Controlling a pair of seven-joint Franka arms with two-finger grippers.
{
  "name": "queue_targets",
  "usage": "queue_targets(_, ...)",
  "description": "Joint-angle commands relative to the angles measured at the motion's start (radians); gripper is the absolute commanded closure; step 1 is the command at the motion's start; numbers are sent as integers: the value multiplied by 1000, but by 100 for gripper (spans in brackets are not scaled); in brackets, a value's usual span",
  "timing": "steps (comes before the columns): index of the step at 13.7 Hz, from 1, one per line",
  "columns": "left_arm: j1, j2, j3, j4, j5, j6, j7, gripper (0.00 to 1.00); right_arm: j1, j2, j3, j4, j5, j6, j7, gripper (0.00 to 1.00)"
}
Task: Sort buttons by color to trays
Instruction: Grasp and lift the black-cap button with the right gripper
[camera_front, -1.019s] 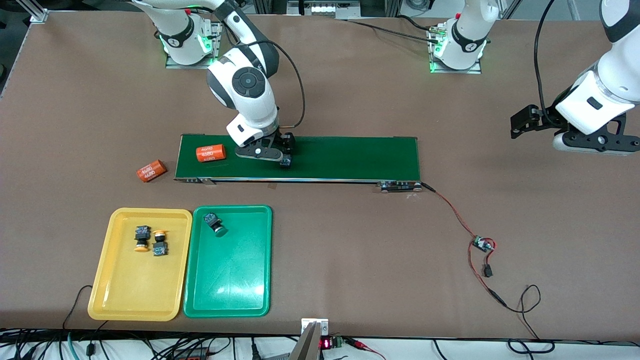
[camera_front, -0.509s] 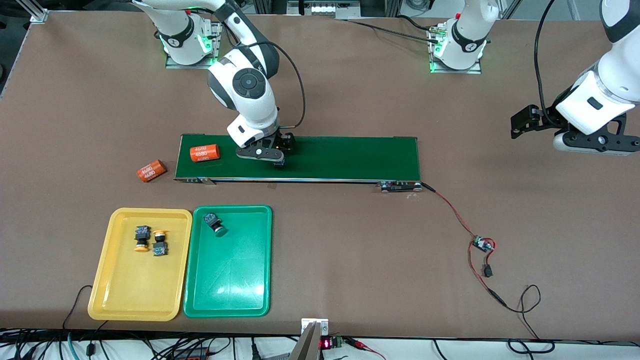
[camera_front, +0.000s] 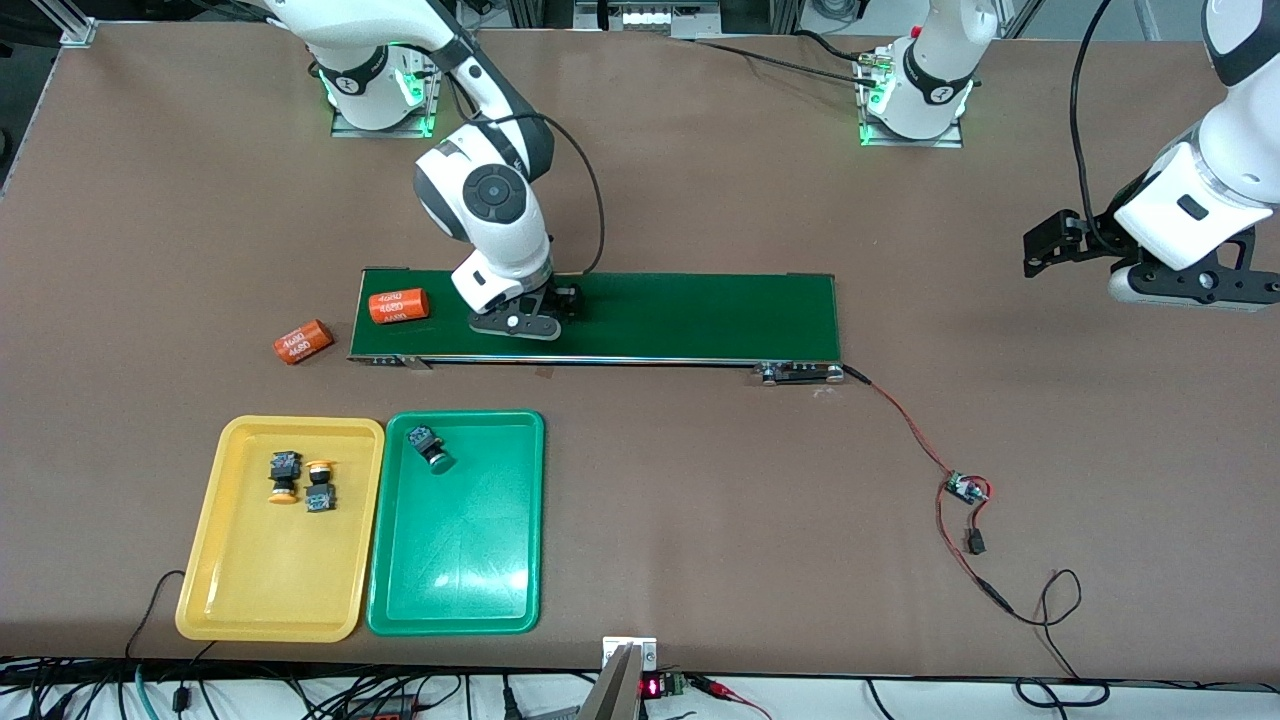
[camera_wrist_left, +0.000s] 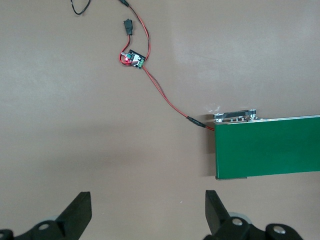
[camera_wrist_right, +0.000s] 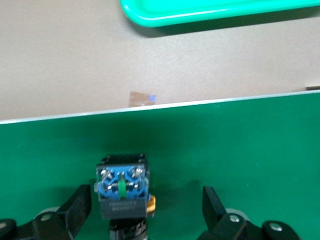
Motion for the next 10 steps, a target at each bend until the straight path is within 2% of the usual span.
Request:
queue_targets(1,3,8,-1,19,18,-19,7,0,6,-1,-5,8,-12,0,-21,52)
queue_targets(3,3,8,-1,19,18,-19,7,0,6,-3,-5,9,-12,0,-21,69)
queue_targets(6,3,8,-1,19,18,-19,7,0,3,-7,-5,9,-12,-2,-17,84)
queue_targets(10,3,8,-1,19,18,-19,7,0,0,-55,-40,46,-7,-47,-32,88)
